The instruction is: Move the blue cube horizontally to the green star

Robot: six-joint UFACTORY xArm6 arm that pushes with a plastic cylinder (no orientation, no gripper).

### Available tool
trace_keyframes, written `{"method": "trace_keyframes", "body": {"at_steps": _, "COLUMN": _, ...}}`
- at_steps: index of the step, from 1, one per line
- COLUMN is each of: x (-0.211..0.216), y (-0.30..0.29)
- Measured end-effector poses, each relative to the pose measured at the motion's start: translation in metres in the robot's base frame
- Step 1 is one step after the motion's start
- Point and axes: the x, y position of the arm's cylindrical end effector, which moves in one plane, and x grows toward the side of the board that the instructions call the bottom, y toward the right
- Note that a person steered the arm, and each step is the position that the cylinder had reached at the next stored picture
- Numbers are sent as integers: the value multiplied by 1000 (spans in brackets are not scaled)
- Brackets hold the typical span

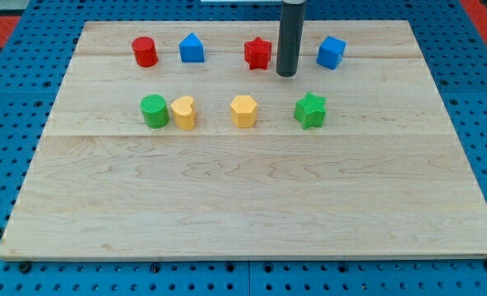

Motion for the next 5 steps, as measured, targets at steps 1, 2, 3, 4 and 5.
{"method": "trace_keyframes", "body": {"at_steps": 1, "x": 0, "y": 0}}
{"method": "trace_keyframes", "body": {"at_steps": 2, "x": 0, "y": -1}}
{"method": "trace_keyframes", "body": {"at_steps": 3, "x": -5, "y": -1}}
{"method": "trace_keyframes", "body": {"at_steps": 4, "x": -5, "y": -1}}
{"method": "trace_keyframes", "body": {"at_steps": 5, "x": -5, "y": -4}}
